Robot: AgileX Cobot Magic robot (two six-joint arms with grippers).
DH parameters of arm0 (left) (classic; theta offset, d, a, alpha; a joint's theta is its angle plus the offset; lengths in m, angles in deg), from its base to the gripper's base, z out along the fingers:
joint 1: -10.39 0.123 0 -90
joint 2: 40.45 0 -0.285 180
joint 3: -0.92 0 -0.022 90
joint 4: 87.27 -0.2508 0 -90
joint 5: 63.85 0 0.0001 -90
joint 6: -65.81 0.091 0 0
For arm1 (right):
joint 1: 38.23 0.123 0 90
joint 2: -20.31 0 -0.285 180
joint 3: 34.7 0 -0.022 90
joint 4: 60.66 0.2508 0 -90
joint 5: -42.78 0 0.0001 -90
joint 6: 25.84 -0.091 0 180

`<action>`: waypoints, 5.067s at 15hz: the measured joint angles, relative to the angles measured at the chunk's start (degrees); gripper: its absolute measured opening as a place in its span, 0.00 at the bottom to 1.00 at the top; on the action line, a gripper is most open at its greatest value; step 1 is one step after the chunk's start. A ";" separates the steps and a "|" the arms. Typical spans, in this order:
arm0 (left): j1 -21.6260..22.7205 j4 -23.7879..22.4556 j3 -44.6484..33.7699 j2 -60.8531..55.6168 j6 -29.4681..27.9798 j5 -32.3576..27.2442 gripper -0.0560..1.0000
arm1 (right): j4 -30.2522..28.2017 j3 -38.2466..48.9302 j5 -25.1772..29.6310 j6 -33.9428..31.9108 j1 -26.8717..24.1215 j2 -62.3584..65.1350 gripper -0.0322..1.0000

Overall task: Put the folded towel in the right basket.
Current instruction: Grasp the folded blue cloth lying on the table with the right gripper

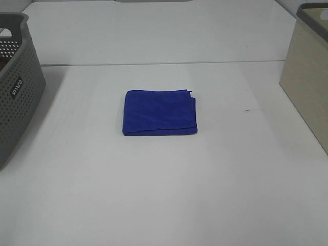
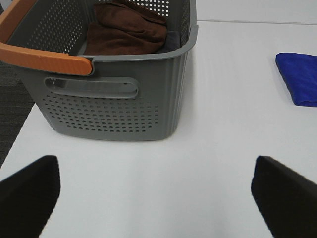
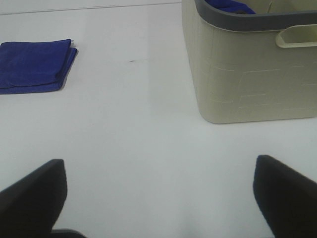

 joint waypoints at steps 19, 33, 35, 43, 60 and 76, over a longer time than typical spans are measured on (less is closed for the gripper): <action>0.00 0.00 0.00 0.00 0.00 0.00 0.97 | 0.00 0.00 0.00 0.00 0.00 0.00 0.97; 0.00 0.00 0.00 0.00 0.00 0.00 0.97 | 0.46 0.00 0.00 0.00 0.00 0.00 0.97; 0.00 0.00 0.00 0.00 0.00 0.00 0.97 | 0.52 0.00 0.00 0.00 0.00 0.00 0.97; 0.00 0.00 0.00 0.00 0.00 0.00 0.97 | 0.57 0.00 0.00 0.00 0.00 0.00 0.97; 0.00 -0.57 0.00 0.00 0.00 0.00 0.97 | 3.38 -33.98 8.54 -2.41 0.00 -48.19 0.97; 0.00 0.06 0.00 0.00 0.00 0.00 0.97 | 28.07 -75.06 -4.41 3.27 17.99 -129.77 0.96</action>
